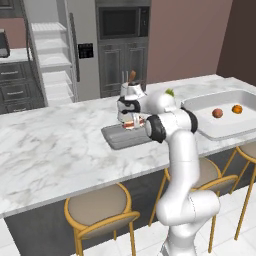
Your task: Place the cold items (onion and orange) from the fridge in one tupperware on the dining counter. Place the warm items (hot dog and kebab skewer) in the stove area in another tupperware.
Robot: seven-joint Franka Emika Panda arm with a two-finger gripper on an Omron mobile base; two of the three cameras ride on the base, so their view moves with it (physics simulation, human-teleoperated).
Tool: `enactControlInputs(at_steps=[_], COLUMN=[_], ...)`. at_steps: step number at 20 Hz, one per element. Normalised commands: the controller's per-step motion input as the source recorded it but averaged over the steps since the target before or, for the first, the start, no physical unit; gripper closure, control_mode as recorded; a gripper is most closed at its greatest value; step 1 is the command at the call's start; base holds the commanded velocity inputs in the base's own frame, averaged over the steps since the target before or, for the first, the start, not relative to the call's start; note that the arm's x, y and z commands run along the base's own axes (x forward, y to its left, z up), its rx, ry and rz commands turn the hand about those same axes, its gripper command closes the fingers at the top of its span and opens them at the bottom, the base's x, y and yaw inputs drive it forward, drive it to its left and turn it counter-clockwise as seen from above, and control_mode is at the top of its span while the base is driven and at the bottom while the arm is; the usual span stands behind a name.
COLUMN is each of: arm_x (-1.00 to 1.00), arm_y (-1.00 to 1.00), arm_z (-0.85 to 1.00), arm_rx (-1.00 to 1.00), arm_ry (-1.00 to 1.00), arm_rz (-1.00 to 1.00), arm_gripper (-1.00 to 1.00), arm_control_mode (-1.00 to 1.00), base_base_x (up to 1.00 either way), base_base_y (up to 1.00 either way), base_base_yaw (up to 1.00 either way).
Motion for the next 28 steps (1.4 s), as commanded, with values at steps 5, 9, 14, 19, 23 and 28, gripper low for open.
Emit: enactControlInputs(at_steps=[5, 9, 14, 19, 23, 28], arm_x=[-0.10, -0.41, -0.42, -0.33, -0.48, -0.07], arm_y=[-0.20, -0.18, -0.19, -0.01, -0.14, -0.34], arm_z=[-0.79, -0.35, 0.00, 0.01, 0.72, 1.00], arm_rx=[0.02, 0.10, 0.08, 0.00, 0.00, 0.00], arm_ry=[-0.20, -0.47, -0.46, -0.30, -0.33, -0.19], arm_rz=[0.00, 0.00, 0.00, 0.00, 0.00, 0.00], arm_gripper=[1.00, -1.00, -1.00, -1.00, -1.00, -1.00], arm_control_mode=[-1.00, -1.00, -1.00, -1.00, -1.00, -1.00], base_base_x=[0.00, 0.00, 0.00, 0.00, 0.00, 0.00], base_base_y=[0.00, 0.00, 0.00, 0.00, 0.00, 0.00], base_base_yaw=[0.00, 0.00, 0.00, 0.00, 0.00, 0.00])
